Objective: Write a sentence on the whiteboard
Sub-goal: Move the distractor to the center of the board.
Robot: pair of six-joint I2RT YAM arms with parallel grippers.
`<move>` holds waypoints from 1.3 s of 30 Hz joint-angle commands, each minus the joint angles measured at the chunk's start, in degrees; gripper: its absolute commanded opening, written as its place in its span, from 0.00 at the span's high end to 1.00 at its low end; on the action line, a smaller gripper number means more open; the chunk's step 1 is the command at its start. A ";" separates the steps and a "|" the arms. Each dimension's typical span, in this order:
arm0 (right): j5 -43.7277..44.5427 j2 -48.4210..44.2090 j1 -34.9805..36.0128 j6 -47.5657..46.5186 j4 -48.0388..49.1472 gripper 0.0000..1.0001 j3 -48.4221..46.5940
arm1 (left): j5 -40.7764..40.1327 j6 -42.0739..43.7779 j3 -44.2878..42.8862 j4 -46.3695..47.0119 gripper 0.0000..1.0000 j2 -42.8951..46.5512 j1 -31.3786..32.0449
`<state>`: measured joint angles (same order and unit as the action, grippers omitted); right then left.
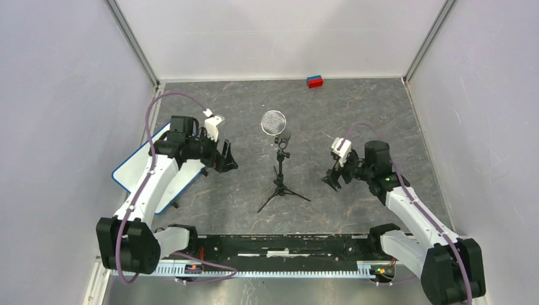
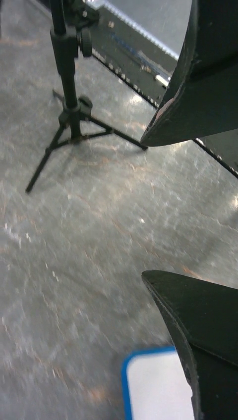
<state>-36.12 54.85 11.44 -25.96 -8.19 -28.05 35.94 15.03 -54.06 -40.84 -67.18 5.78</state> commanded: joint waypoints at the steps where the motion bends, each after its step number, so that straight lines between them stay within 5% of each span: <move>1: -0.46 1.88 4.90 -1.49 -2.44 0.02 -0.99 | 8.14 -7.31 2.72 7.64 0.00 -0.25 5.08; 9: -0.96 5.97 14.11 2.76 1.81 0.06 0.51 | 12.48 -13.66 13.21 22.57 0.06 1.05 14.24; 15: -9.18 4.40 16.34 6.97 3.06 0.28 2.60 | 19.31 -17.37 18.26 25.99 0.35 -1.38 17.55; 24: -15.30 6.97 19.13 13.82 12.05 0.48 6.73 | 22.72 -28.10 21.17 36.28 0.66 -3.73 23.39; 34: -12.89 11.42 22.25 16.32 19.20 0.52 7.02 | 17.70 -31.27 22.12 38.58 0.76 -9.32 27.31; 39: -12.41 14.07 23.54 17.66 22.80 0.56 7.40 | 16.48 -34.35 21.67 40.66 0.71 -13.91 28.45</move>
<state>-48.99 67.42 33.98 -10.02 8.80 -21.50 53.91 -14.94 -32.23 -4.03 -78.26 33.26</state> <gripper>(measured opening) 0.450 0.275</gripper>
